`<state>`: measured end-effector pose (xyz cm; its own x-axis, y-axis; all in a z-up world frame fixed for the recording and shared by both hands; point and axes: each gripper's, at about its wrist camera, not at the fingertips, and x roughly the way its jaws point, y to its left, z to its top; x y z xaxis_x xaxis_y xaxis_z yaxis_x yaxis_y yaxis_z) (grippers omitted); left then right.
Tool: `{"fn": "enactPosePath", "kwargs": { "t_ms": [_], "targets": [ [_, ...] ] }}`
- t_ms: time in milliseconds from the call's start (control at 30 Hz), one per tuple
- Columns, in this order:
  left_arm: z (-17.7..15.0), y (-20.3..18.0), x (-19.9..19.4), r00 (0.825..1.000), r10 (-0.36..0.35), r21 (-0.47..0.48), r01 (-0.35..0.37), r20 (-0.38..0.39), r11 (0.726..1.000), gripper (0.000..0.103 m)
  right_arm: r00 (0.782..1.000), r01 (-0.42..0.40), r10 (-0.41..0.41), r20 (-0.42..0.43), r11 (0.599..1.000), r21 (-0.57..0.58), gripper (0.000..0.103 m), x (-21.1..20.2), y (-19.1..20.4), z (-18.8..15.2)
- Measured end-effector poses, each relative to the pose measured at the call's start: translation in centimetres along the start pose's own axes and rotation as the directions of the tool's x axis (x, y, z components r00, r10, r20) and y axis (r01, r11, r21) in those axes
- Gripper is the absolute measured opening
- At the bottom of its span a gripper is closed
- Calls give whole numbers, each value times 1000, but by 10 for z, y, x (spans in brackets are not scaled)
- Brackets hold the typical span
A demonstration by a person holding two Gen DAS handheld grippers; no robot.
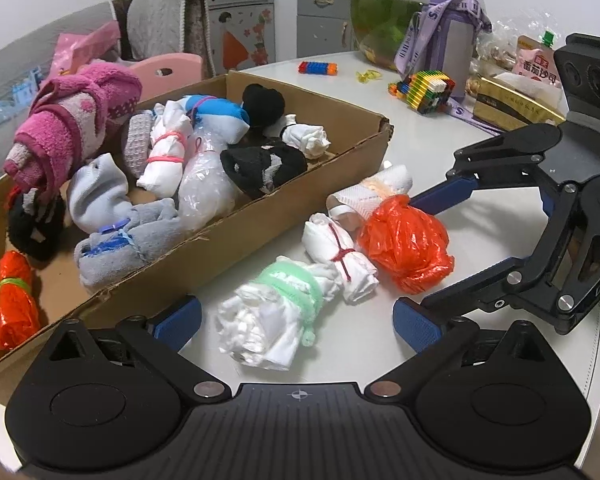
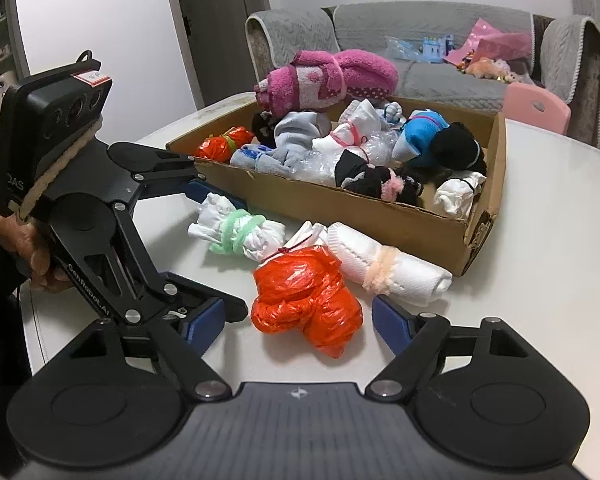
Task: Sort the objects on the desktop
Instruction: 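Move the left gripper to the white green-band sock while the right approaches the orange bag, then grasp the white green-band sock with the left gripper while the right grasps the orange plastic bag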
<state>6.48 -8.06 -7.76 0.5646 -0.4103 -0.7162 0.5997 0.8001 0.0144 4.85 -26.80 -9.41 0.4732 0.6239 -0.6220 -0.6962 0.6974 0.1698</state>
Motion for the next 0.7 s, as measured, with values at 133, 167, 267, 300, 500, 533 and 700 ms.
{"fn": "enactPosePath", "kwargs": {
  "t_ms": [133,167,267,300,500,533,700],
  "targets": [
    [-1,-1,2,1000,10,-14,-10,23,1000,103,1000,-14,14,1,1000,10,65,-2,0,0],
    [-1,-1,2,1000,14,-19,-13,25,1000,102,1000,-16,16,2,1000,12,63,-3,0,-1],
    [-1,-2,1,999,28,-35,-27,37,999,97,1000,-21,21,1,1000,16,52,-4,0,-1],
    [-1,-2,0,999,34,-38,-33,42,999,93,1000,-23,23,-1,1000,15,52,-5,1,-1],
    [-2,-3,-4,998,20,-36,-18,55,999,79,1000,-26,26,-11,1000,-6,51,-8,6,-3],
    [-2,-3,-4,998,17,-34,-15,55,999,75,1000,-26,26,-12,1000,-5,51,-8,5,-2],
    [-3,-2,-12,999,0,-37,1,49,999,47,1000,-18,18,-13,1000,0,51,-10,2,-2]
  ]
}}
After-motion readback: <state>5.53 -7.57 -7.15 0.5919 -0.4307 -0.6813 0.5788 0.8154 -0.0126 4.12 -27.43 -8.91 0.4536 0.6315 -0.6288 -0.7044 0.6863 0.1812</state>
